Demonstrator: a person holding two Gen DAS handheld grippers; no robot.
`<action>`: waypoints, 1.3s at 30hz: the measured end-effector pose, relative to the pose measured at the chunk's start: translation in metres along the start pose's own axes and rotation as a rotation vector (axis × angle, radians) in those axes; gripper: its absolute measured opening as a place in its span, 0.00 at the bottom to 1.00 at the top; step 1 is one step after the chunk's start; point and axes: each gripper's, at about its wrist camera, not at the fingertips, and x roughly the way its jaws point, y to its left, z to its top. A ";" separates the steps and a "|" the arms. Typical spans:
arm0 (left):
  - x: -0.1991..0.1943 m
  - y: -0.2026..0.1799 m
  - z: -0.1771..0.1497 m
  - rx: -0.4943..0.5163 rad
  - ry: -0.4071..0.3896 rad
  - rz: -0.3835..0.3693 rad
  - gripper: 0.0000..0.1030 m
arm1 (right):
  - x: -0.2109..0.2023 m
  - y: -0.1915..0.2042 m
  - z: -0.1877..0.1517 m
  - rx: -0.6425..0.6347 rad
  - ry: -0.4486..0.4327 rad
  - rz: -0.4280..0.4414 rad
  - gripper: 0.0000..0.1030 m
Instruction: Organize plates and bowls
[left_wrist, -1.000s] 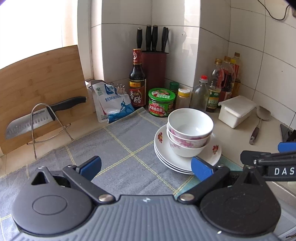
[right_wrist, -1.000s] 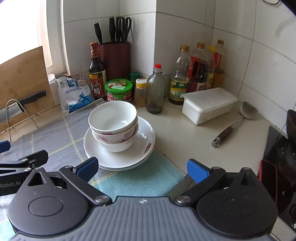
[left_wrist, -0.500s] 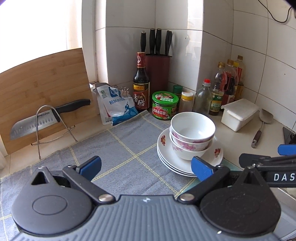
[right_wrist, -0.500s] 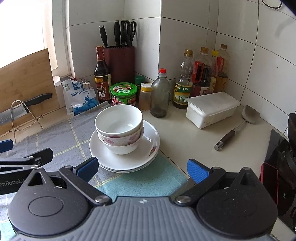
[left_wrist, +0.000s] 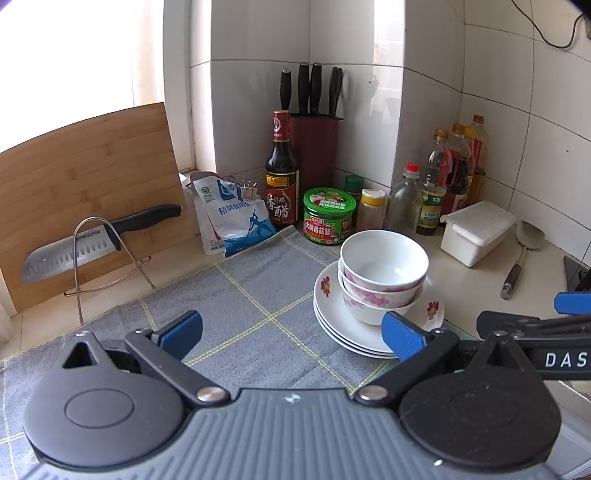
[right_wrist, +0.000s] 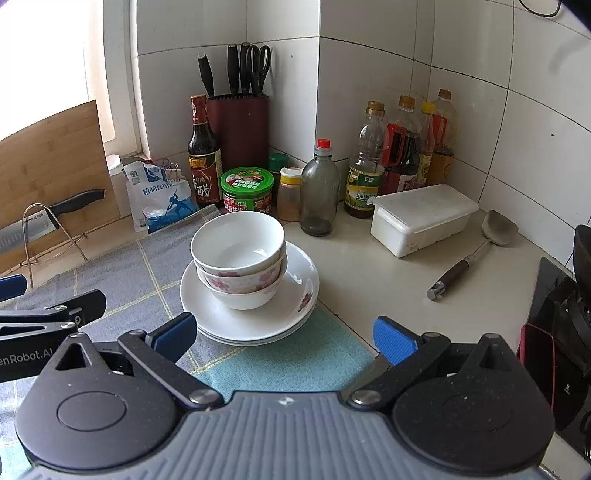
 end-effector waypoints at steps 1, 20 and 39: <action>0.000 0.000 0.000 -0.001 0.000 0.001 0.99 | 0.000 0.000 0.000 0.000 0.000 -0.001 1.00; 0.000 -0.002 0.000 0.008 0.005 0.002 0.99 | -0.001 0.000 0.001 0.004 -0.008 0.004 1.00; 0.000 -0.002 0.002 0.002 0.005 0.001 0.99 | -0.004 0.000 0.001 0.001 -0.014 0.000 1.00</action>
